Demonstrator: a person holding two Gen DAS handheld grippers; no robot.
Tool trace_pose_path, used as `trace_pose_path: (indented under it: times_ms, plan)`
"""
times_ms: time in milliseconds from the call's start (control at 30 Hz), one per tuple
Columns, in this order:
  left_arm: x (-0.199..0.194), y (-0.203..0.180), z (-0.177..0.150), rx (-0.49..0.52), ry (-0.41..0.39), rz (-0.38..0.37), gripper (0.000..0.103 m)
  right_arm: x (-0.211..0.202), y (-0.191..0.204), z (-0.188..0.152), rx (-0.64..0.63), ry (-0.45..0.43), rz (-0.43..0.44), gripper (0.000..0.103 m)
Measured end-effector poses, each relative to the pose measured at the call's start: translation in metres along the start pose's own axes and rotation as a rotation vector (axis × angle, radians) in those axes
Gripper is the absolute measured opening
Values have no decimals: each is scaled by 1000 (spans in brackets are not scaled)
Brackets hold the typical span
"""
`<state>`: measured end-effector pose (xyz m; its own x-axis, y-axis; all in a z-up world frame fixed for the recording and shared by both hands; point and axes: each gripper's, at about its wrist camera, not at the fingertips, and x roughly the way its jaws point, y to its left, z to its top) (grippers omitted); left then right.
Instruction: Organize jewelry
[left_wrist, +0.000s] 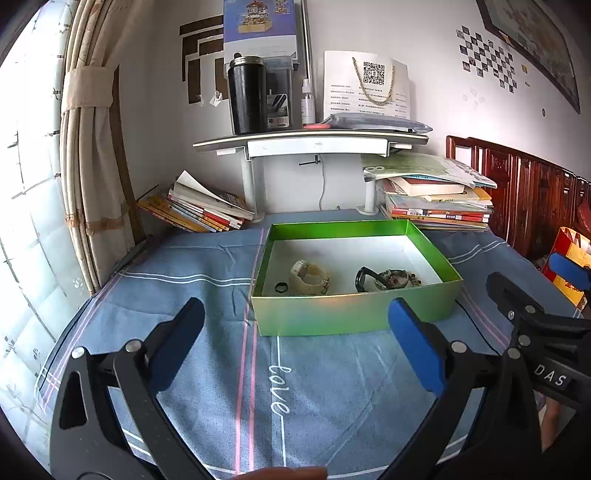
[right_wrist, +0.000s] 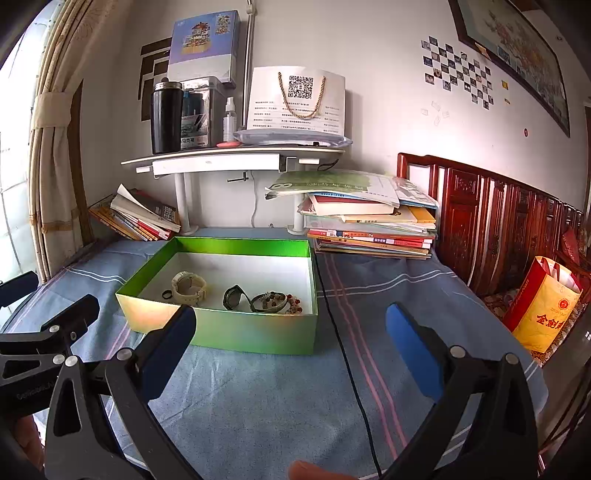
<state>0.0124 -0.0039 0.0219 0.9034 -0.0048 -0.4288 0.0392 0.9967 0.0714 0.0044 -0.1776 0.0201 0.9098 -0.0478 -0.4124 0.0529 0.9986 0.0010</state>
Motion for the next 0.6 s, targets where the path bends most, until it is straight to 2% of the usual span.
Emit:
trace_pose_path:
  times_ms: [600]
  plan:
    - [1,4,-2,-2,8,21,99,-5,5,-1,-24,2,-8,100]
